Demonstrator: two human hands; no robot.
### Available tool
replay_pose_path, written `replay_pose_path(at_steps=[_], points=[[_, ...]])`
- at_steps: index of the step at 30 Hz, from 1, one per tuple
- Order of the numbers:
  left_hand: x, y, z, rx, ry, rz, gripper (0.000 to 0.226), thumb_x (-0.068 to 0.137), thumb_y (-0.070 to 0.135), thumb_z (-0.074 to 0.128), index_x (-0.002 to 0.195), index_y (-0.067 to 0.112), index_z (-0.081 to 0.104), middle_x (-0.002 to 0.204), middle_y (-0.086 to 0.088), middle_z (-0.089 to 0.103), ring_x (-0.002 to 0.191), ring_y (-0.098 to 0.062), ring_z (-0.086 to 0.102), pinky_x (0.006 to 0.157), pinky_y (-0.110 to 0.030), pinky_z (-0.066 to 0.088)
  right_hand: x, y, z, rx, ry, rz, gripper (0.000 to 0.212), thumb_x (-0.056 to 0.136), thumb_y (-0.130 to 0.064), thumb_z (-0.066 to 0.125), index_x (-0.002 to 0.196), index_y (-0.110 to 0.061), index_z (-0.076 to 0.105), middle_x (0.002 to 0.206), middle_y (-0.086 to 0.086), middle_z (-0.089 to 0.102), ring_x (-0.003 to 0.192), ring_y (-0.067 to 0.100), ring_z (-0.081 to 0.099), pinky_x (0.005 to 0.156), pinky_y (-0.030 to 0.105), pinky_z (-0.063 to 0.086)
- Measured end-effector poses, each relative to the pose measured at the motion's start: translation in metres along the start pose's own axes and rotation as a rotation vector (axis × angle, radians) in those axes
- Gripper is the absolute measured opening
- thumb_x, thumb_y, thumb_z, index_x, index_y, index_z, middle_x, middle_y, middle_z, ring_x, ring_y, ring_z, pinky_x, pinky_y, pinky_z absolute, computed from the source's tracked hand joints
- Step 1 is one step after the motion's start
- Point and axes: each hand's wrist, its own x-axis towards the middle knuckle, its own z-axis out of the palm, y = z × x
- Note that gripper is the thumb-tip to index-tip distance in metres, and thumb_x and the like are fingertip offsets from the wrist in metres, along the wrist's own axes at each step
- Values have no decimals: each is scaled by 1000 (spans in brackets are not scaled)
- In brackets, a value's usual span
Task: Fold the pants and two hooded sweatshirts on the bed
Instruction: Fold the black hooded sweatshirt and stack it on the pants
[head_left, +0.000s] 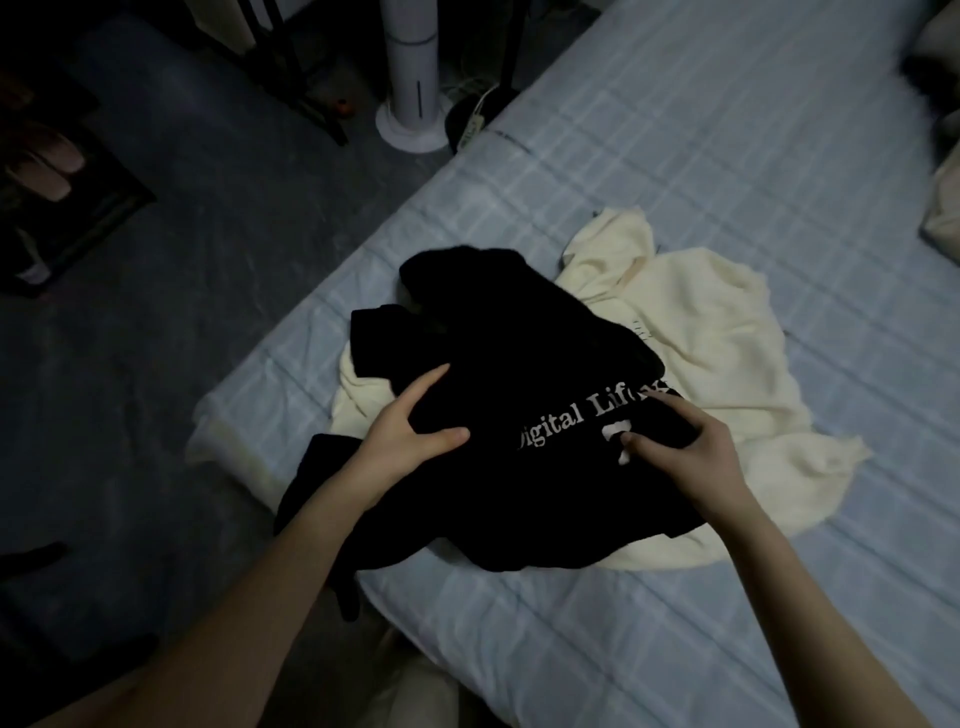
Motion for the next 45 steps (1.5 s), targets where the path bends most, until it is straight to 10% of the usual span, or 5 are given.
replay_pose_path(at_steps=[8, 26, 45], points=[[-100, 103, 42, -76, -19, 202, 78, 68, 29, 85, 139, 34, 54, 129, 10, 65, 121, -9, 60, 101, -24, 47, -99, -47, -84, 60, 176, -114, 48, 73, -5, 85, 114, -26, 70, 85, -28, 73, 81, -13, 67, 68, 0, 45], [-270, 190, 338, 123, -396, 535, 71, 57, 39, 84, 125, 42, 64, 124, 13, 66, 118, -6, 60, 95, -19, 46, -443, 40, -360, 156, 628, -120, 46, 69, -8, 88, 102, -36, 73, 87, -19, 75, 81, -2, 71, 72, 16, 51], [-239, 162, 521, 438, -823, 517, 55, 59, 48, 84, 111, 46, 67, 111, 25, 66, 103, 6, 62, 79, -1, 42, -552, 147, -374, 237, 1047, 222, 45, 70, -9, 88, 103, -35, 71, 91, -29, 72, 87, -13, 66, 66, 0, 45]])
